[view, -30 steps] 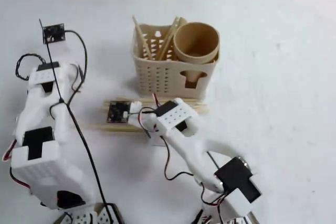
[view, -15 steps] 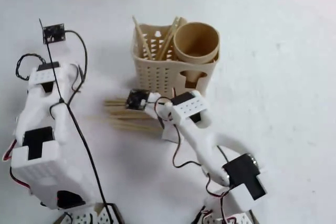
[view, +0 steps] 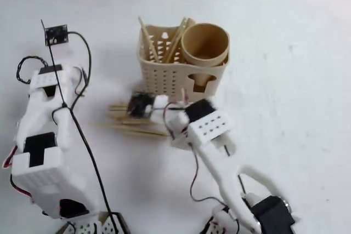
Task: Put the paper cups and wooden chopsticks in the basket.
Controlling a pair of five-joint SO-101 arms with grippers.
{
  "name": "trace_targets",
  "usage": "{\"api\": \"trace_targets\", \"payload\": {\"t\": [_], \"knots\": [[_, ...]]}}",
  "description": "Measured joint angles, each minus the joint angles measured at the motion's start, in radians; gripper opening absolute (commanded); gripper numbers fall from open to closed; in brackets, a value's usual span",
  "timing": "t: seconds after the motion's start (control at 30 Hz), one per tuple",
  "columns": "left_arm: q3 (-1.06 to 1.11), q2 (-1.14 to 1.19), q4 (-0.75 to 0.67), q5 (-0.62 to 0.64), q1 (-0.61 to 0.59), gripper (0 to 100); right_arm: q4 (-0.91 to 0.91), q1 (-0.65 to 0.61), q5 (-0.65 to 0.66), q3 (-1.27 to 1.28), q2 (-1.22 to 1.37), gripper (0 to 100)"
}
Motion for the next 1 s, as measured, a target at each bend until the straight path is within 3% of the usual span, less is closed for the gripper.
{"api": "trace_targets", "payload": {"t": [0.17, 0.3, 0.43, 0.83, 1.0], "knots": [[0.000, 0.000, 0.000, 0.000, 0.000, 6, -0.071, -0.120, -0.012, 0.000, 0.086, 23.6], [0.000, 0.000, 0.000, 0.000, 0.000, 6, -0.167, -0.120, -0.012, 0.000, 0.215, 23.5], [0.000, 0.000, 0.000, 0.000, 0.000, 6, -0.210, -0.121, -0.012, 0.000, 0.293, 17.0], [0.000, 0.000, 0.000, 0.000, 0.000, 6, -0.221, -0.117, -0.020, -0.006, 0.313, 14.6], [0.000, 0.000, 0.000, 0.000, 0.000, 6, -0.221, -0.114, -0.020, -0.008, 0.313, 6.5]]}}
